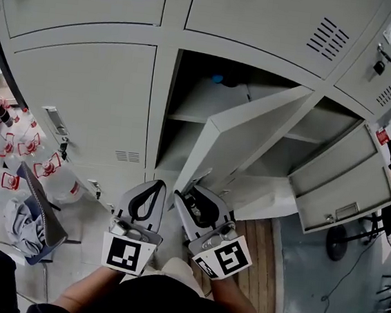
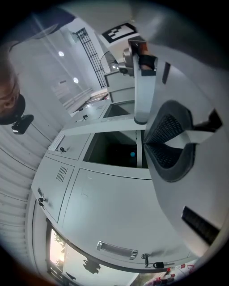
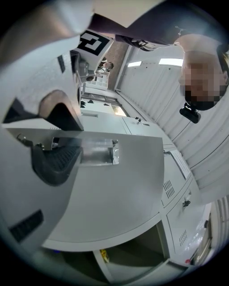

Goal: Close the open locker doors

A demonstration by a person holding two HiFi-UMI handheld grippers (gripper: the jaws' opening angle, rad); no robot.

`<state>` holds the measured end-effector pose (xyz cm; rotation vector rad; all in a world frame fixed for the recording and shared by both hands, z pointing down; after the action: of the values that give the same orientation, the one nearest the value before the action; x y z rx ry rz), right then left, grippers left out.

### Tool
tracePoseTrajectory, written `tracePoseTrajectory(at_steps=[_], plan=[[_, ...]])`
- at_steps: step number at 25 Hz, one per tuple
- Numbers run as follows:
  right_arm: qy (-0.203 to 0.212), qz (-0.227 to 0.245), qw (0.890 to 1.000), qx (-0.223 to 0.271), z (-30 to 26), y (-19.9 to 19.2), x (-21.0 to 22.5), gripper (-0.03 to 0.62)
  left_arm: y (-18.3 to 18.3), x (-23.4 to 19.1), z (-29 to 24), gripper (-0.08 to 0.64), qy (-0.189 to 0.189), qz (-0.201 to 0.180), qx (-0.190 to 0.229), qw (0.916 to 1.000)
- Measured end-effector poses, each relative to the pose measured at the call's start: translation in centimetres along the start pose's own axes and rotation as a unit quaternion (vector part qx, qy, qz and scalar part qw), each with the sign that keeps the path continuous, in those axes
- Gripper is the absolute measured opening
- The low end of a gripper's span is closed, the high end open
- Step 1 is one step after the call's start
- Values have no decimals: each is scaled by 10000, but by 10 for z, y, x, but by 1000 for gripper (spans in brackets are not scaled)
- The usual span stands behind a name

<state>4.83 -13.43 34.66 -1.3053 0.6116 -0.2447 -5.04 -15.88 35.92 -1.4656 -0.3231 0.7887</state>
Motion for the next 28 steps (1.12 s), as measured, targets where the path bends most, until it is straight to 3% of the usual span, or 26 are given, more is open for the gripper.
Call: tracePoseTrajectory(at_steps=[8,28], plan=[[-179,75,9998,-3,-16,-4,1,106,-1,-6,2,0,23,-256,80,9996],[-554,249,9981,-135,-64,-13,10,106,-4,-36,-5,0,340,-78,149,9993]])
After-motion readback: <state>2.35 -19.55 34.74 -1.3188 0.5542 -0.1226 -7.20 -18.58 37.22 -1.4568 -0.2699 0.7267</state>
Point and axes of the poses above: the fingertips, and each gripper's own axes: z backward along the fingers, x to its right, y out of its top, the point moved 5 cm from there along z, backward along the fingers, and after that the axes turned 14 degrees about z, right-handed, at the moved point
